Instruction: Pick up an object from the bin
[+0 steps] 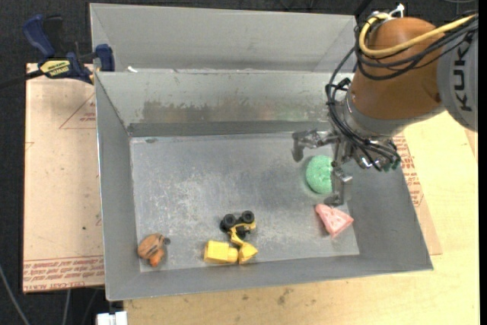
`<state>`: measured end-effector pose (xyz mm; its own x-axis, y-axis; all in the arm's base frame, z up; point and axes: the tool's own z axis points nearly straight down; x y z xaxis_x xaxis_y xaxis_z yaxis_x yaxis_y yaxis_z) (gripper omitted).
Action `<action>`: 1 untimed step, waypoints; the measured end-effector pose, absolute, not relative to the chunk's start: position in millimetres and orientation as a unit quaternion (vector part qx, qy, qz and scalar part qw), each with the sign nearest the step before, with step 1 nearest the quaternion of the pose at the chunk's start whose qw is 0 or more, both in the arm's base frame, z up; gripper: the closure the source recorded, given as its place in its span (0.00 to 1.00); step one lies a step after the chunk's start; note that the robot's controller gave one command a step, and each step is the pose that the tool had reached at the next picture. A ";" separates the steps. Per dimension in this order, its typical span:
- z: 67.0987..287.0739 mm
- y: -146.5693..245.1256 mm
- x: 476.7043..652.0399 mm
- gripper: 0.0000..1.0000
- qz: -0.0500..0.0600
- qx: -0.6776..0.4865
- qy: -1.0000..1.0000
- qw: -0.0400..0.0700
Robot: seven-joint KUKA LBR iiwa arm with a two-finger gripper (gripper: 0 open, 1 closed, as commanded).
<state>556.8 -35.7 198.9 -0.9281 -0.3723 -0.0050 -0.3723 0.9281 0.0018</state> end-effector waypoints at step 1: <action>184.7 -12.6 553.3 0.00 -0.001 -0.187 0.982 0.001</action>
Offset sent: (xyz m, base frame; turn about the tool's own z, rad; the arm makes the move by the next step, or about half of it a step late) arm -0.0016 0.0596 -0.0352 -0.0224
